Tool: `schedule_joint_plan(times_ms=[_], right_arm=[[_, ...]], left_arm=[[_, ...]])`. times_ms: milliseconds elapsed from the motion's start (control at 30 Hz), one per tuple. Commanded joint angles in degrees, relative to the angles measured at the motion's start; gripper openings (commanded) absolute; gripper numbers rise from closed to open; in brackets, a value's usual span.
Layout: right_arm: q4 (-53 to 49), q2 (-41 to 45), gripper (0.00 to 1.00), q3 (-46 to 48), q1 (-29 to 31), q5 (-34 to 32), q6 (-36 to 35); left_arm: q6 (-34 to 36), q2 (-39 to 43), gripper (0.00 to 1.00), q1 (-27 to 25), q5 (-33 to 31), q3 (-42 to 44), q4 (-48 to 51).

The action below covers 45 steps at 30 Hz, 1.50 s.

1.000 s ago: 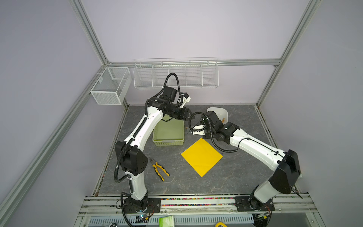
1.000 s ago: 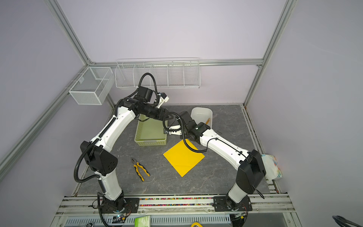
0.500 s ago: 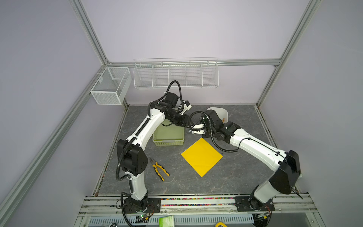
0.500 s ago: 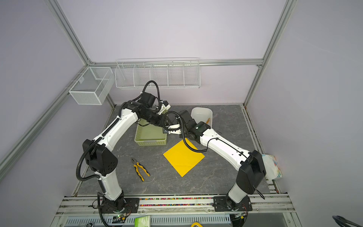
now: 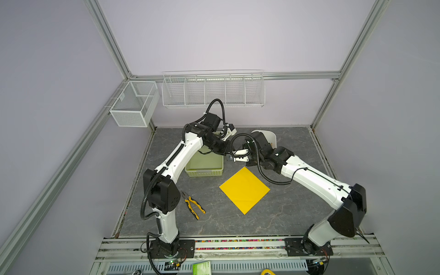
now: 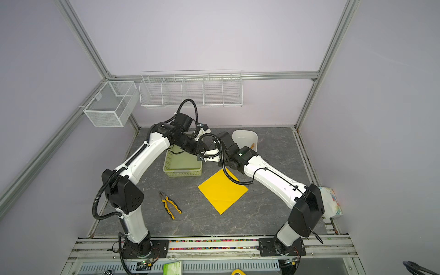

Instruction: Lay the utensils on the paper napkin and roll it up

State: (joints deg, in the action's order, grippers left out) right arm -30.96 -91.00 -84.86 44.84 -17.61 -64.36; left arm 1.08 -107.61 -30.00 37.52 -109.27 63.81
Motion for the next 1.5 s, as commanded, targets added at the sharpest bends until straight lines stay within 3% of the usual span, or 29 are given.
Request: schedule_joint_plan(times_ms=[0,200,367,500,567,867,1133,1367,1467], right_arm=[[-0.7,2.2,0.07,-0.7,0.4,1.5,-0.5],[0.0,3.3,0.09,0.4,0.4,1.0,0.1],[1.6,4.5,0.3,1.3,-0.2,0.2,3.3],[2.4,6.3,0.46,2.0,-1.8,1.5,10.1],[1.4,7.1,0.49,1.6,-3.1,2.8,14.8],[-5.8,7.9,0.57,-3.4,-7.5,7.2,48.7],[-13.3,6.9,0.57,-6.7,-8.7,11.0,81.7],[-6.3,9.4,0.56,0.7,-10.1,18.9,108.3],[-0.2,10.0,0.56,4.9,-11.0,25.1,114.7]], left_arm=[[2.1,-1.0,0.16,-1.0,-0.9,-2.3,2.6],[2.4,-1.1,0.03,-1.1,-2.6,-3.1,2.6],[2.6,-1.0,0.0,-1.1,-5.0,-4.1,2.8],[2.7,-1.3,0.0,-1.0,-7.0,-4.6,2.7],[2.6,-1.4,0.0,-1.0,-7.9,-4.9,2.4],[0.3,0.0,0.0,-0.8,-11.9,-4.0,1.1],[-1.1,4.8,0.0,-0.8,-13.9,0.9,-2.0],[-0.5,8.8,0.0,-0.8,-16.8,3.2,-2.1],[-0.2,10.8,0.0,-0.8,-19.0,5.3,-3.0]])
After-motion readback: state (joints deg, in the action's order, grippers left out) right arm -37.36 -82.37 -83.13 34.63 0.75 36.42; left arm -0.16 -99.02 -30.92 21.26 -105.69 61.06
